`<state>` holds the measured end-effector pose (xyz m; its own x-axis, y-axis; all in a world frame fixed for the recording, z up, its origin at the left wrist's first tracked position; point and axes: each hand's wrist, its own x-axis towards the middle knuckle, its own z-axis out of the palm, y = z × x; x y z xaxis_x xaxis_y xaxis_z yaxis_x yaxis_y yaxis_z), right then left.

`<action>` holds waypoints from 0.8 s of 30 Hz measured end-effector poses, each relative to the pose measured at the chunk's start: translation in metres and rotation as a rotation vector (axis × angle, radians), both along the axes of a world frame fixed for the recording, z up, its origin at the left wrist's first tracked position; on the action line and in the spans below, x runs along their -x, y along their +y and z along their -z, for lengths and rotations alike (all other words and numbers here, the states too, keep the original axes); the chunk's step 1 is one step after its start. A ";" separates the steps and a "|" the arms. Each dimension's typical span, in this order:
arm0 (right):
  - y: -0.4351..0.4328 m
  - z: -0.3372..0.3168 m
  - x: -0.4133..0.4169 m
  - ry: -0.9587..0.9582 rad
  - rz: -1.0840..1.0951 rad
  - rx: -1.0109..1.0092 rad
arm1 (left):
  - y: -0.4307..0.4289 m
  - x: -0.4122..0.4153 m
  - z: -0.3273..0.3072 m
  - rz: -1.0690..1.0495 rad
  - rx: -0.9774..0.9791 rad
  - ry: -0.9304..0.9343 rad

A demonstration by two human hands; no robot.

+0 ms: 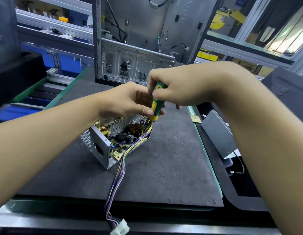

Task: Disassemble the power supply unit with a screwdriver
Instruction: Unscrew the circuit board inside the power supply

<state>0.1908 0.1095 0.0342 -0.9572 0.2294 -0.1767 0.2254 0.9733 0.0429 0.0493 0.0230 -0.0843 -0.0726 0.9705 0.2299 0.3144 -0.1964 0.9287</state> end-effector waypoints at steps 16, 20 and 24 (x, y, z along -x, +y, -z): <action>-0.007 -0.006 0.004 -0.063 0.016 0.017 | -0.002 0.004 -0.001 -0.047 0.018 0.106; -0.012 -0.006 0.003 -0.033 0.163 0.052 | 0.006 -0.001 0.000 -0.163 -0.049 0.190; -0.010 0.004 0.011 0.064 0.068 -0.256 | 0.009 -0.003 0.001 -0.164 -0.040 0.181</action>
<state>0.1795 0.0992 0.0305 -0.9453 0.3232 -0.0440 0.3003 0.9150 0.2694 0.0523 0.0322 -0.0849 -0.1831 0.9390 0.2910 0.5055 -0.1640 0.8471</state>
